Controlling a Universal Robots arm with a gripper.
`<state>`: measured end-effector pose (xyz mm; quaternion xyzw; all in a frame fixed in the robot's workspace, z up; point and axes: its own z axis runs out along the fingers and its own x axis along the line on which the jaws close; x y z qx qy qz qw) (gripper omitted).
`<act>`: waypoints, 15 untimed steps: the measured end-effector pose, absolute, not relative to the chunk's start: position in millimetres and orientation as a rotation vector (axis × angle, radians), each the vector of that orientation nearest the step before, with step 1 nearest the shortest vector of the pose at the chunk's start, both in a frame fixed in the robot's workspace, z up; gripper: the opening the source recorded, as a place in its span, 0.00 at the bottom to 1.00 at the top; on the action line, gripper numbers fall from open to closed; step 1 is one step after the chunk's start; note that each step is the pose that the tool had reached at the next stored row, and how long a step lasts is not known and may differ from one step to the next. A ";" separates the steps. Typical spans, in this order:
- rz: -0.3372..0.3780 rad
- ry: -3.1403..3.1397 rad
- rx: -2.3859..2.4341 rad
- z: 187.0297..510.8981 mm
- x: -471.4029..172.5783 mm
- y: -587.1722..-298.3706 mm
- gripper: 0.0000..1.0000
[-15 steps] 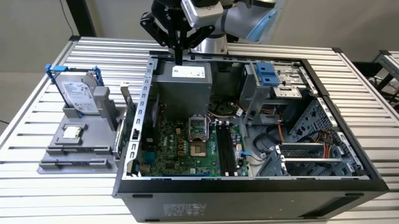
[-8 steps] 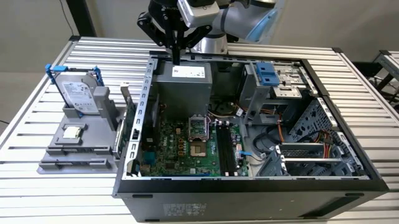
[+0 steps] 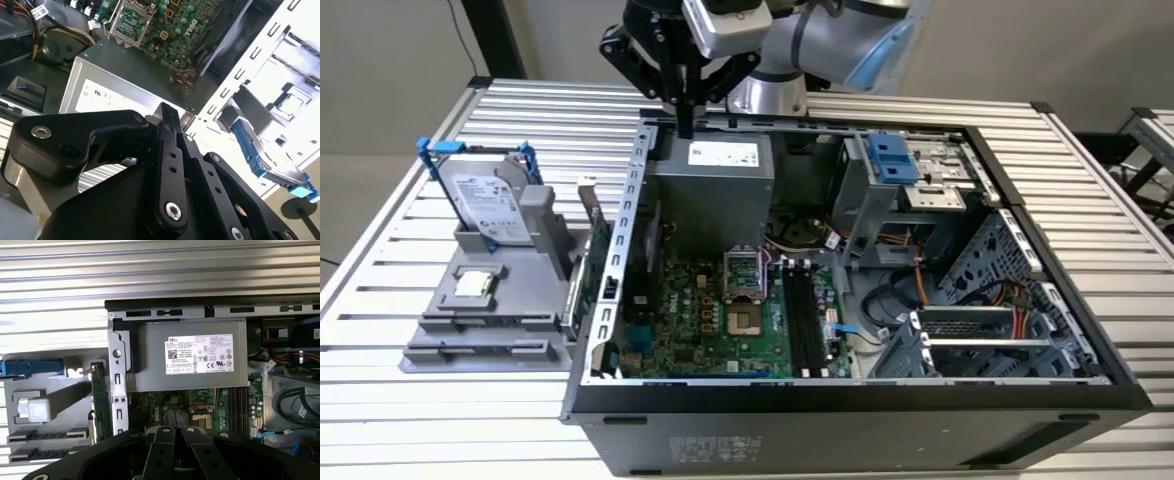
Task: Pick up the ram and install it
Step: 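Reach for the ram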
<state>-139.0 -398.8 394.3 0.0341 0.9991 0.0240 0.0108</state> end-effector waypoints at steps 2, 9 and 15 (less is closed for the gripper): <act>0.075 3.117 0.104 394.3 -141.9 -398.8 0.00; 0.075 3.117 0.098 394.3 -151.4 -398.8 0.00; 0.075 3.117 0.095 394.3 -158.4 -398.8 0.00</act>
